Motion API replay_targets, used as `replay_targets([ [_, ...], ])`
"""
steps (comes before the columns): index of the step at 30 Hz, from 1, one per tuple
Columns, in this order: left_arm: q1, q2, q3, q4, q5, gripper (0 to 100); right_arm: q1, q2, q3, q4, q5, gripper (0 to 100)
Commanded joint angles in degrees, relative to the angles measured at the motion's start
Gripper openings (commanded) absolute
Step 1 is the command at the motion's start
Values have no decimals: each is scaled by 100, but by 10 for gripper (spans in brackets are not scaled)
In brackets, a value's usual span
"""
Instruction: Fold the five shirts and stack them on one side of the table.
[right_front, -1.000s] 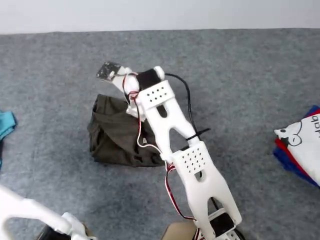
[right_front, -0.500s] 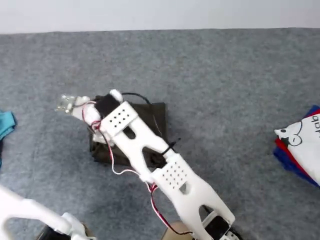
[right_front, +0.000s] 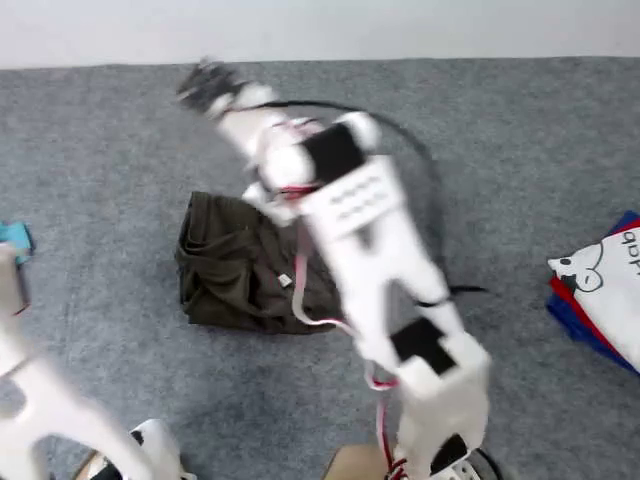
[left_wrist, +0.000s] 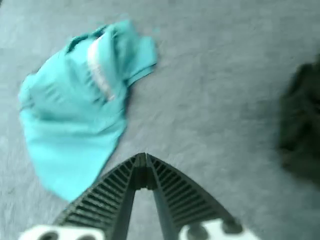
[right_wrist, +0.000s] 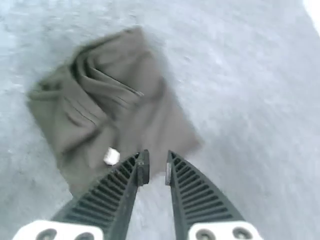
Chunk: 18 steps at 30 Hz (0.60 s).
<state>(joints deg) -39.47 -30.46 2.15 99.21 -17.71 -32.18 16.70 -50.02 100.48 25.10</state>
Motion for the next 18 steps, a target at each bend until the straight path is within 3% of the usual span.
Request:
replay_targets([
  [1, 1662, 211, -189, 70, 571, 8, 884, -1411, 905, 251, -62, 75],
  [5, 2866, 1116, -207, -422, 949, 8, 1824, -2527, 2198, 242, -62, 75],
  [10, 3859, 2330, -224, -774, 958, 8, 2695, -3767, 3543, 233, -53, 75],
  [18, 4466, 3727, -224, -826, 932, 8, 3705, -5358, 5213, 224, -35, 75],
])
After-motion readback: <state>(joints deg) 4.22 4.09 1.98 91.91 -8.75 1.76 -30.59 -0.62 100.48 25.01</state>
